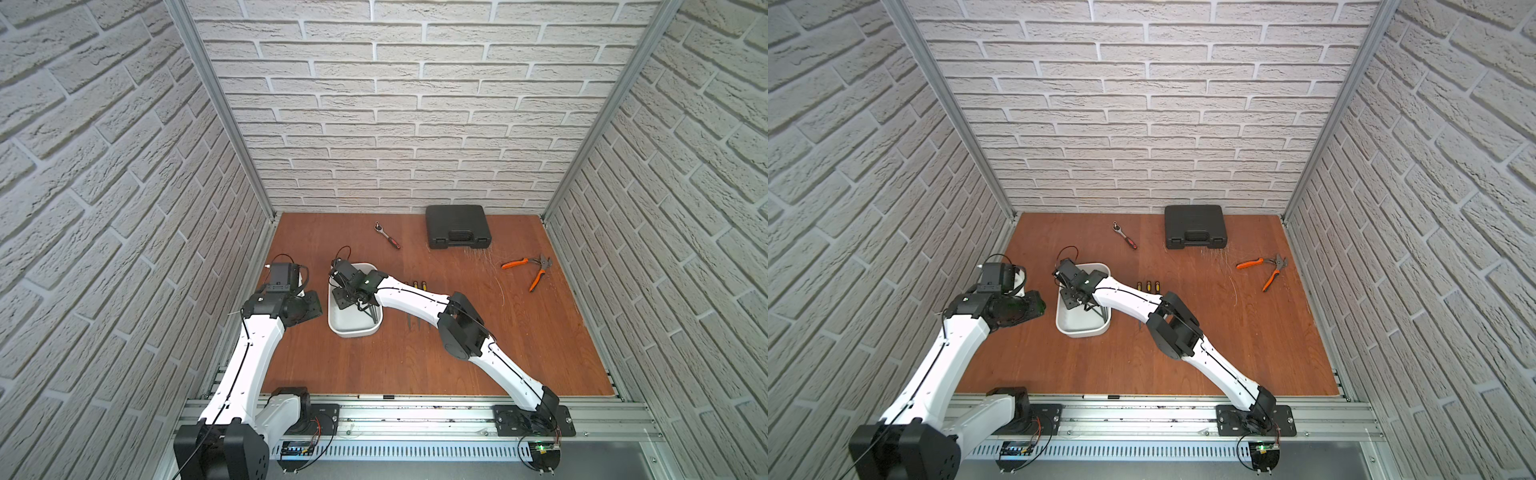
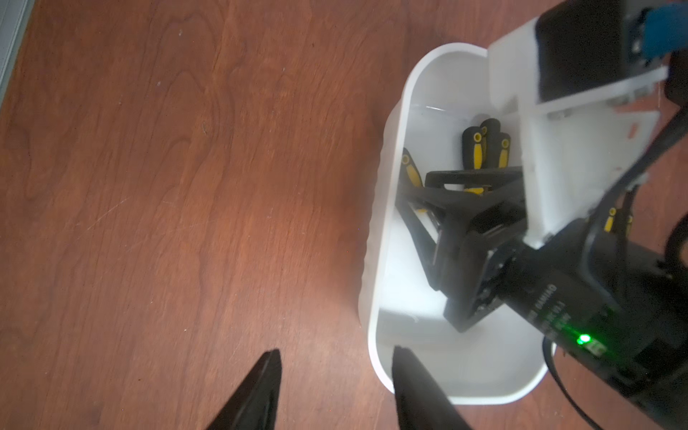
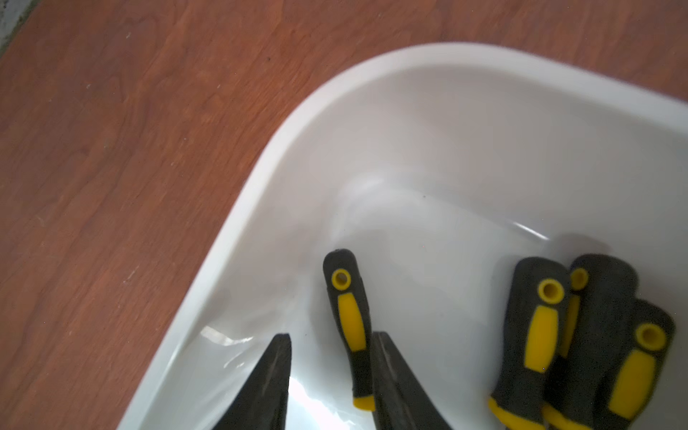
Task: Take the file tool out of the storage box
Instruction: Pick up the file tool from the storage box.
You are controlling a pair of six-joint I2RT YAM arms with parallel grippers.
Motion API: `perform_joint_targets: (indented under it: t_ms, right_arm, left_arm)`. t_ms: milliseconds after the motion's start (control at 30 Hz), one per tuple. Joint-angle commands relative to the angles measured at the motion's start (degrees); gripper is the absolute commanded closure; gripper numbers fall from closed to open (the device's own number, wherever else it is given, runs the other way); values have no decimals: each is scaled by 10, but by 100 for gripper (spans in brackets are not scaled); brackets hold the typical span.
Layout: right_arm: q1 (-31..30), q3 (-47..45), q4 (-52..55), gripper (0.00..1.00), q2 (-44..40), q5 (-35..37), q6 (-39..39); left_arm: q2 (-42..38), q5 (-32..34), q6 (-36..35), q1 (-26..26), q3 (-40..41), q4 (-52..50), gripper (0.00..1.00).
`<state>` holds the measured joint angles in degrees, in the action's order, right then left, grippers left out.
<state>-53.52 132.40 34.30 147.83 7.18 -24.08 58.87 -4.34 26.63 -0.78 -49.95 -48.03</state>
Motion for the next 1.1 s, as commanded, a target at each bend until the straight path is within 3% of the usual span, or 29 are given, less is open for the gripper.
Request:
perform_joint_targets:
  t_ms: [0,200,1067]
  right_arm:
    - [0,-6,-30,54,-56,19,36]
    - [6,-3,-25,50,-43,13,55]
    - [9,21,12,57,29,-23,62]
  left_arm:
    - [-11,2,-3,1,9,-1,45]
    - [-12,3,-4,1,8,-3,45]
    - [-8,6,-7,2,3,-8,45]
